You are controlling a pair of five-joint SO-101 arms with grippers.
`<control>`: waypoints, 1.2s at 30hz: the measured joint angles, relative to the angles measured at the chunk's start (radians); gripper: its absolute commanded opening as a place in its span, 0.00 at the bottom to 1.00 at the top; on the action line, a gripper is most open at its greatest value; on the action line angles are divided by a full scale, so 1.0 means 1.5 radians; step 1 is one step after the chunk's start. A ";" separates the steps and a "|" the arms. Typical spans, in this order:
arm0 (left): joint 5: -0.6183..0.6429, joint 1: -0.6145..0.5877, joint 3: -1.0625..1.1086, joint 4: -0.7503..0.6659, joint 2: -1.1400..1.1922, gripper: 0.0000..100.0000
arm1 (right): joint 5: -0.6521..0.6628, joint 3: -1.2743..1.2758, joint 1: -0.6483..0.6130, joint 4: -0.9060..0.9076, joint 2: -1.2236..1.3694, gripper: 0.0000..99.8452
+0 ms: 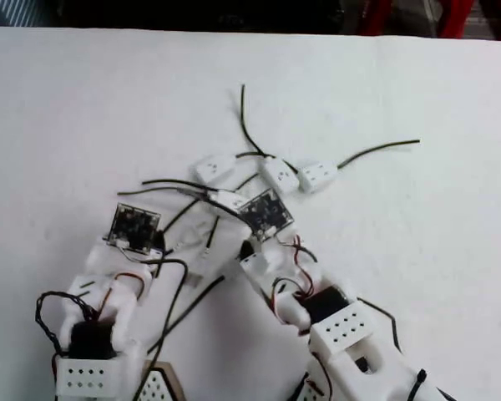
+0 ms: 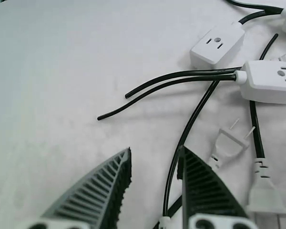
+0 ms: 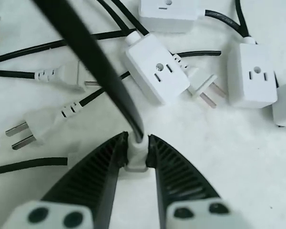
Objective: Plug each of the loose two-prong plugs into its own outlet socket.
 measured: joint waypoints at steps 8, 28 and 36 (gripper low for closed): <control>0.000 0.000 0.000 0.000 0.000 0.17 | 0.019 0.001 0.013 0.000 0.000 0.02; 0.000 0.000 0.000 0.000 0.000 0.17 | 0.011 -0.039 0.031 0.154 0.001 0.02; 0.000 0.000 0.000 0.000 0.000 0.17 | -0.005 -0.040 0.003 0.153 0.004 0.02</control>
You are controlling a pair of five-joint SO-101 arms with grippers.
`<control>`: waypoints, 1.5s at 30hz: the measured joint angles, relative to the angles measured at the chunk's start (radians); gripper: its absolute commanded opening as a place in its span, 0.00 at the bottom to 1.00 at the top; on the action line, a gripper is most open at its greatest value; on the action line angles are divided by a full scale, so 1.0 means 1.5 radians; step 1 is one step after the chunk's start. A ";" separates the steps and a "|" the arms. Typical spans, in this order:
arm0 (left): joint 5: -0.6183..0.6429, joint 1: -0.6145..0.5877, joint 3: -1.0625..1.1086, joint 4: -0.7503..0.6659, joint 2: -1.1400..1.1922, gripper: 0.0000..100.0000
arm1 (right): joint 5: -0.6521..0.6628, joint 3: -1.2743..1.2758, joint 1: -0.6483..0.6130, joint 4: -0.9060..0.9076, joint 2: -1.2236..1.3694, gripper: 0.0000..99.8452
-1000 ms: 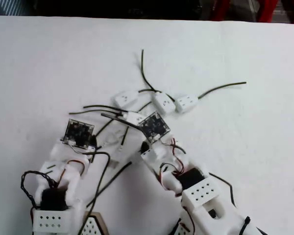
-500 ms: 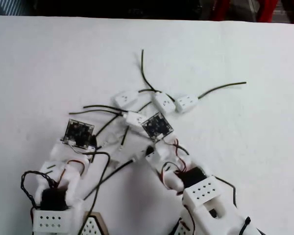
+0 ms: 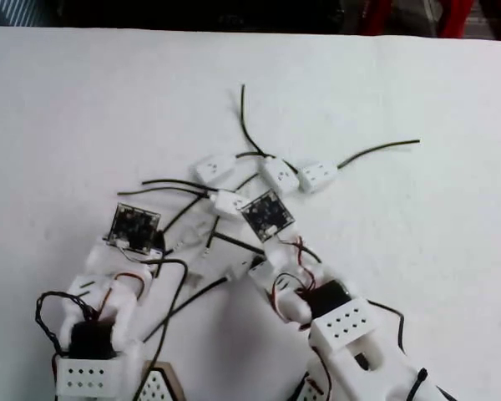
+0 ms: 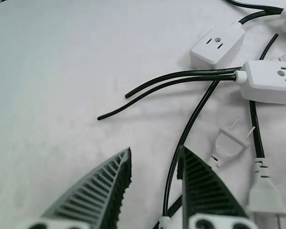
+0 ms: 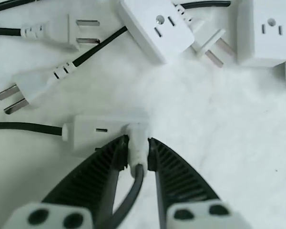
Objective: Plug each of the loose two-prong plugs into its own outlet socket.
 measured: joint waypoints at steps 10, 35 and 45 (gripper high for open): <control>0.000 0.000 0.000 0.000 0.000 0.17 | -0.001 0.000 -0.018 0.000 0.008 0.02; 0.000 0.000 0.000 0.000 0.000 0.17 | 0.000 -0.338 0.220 -0.115 0.092 0.02; 0.000 0.000 0.000 0.000 0.000 0.17 | -0.108 -0.579 0.305 -0.236 0.472 0.02</control>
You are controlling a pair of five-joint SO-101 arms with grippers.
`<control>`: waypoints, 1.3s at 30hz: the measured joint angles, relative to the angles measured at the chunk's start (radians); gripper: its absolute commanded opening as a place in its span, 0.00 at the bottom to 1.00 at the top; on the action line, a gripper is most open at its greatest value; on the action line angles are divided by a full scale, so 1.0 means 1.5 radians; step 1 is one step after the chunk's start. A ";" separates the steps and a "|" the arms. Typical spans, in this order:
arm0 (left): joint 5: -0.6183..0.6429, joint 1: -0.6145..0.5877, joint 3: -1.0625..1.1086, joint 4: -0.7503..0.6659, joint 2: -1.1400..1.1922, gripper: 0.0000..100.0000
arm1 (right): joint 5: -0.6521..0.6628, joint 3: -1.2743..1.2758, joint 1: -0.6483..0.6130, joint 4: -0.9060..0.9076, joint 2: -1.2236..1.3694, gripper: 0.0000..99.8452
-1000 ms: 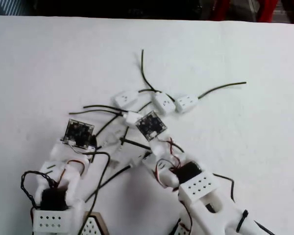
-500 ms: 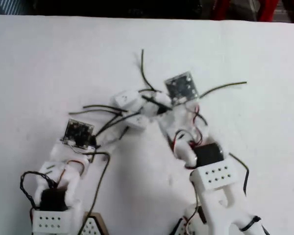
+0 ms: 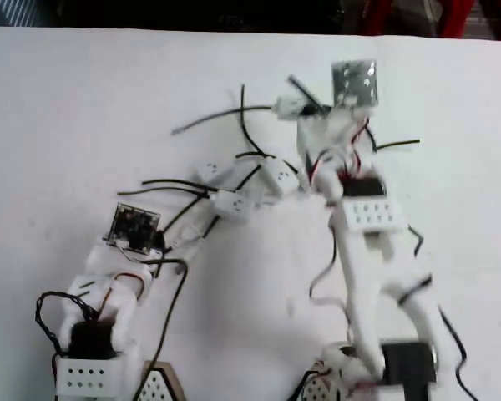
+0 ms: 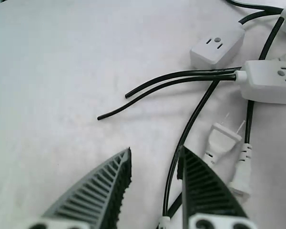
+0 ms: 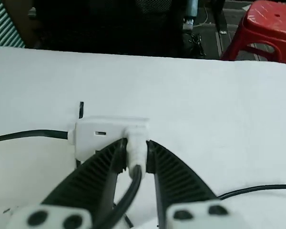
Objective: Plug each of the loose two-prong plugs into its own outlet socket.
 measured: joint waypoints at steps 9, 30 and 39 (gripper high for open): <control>0.000 0.000 0.000 0.000 0.000 0.17 | -0.100 -0.259 0.059 -0.002 0.300 0.02; 0.000 0.000 0.000 0.000 0.000 0.17 | -0.164 -0.553 0.069 0.269 0.518 0.18; 0.000 0.000 0.000 0.000 0.000 0.17 | -0.164 -0.586 -0.045 0.543 0.425 0.16</control>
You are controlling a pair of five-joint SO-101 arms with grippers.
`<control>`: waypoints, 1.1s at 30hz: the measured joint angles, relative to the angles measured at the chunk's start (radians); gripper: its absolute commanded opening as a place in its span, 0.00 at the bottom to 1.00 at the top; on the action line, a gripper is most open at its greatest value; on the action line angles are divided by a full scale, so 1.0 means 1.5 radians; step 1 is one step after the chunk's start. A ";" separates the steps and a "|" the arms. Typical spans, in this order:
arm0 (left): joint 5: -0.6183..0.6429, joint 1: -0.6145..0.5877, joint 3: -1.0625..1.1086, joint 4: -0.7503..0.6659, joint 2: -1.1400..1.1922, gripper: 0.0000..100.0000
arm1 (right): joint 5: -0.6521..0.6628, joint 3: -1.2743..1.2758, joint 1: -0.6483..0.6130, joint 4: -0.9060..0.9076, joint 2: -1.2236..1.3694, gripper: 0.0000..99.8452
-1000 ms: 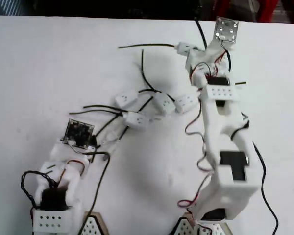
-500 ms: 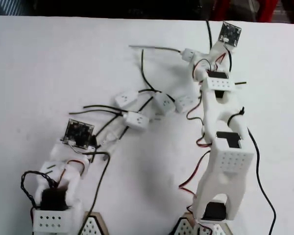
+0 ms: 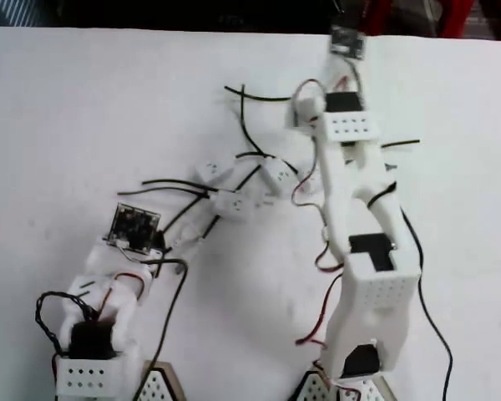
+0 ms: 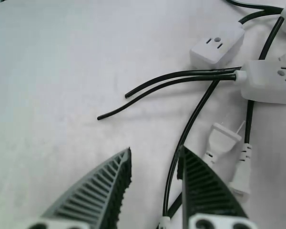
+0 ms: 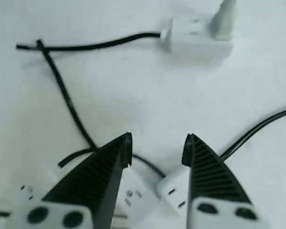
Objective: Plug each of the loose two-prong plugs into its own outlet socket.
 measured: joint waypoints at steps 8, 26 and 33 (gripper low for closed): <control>0.000 0.000 0.000 0.000 0.000 0.17 | 0.150 0.000 -0.105 0.193 -0.030 0.16; 0.000 0.000 0.000 0.000 0.000 0.17 | 0.605 -0.001 -0.165 0.180 0.103 0.16; 0.000 0.000 0.000 0.000 0.000 0.17 | 0.605 -0.001 -0.185 0.166 0.141 0.16</control>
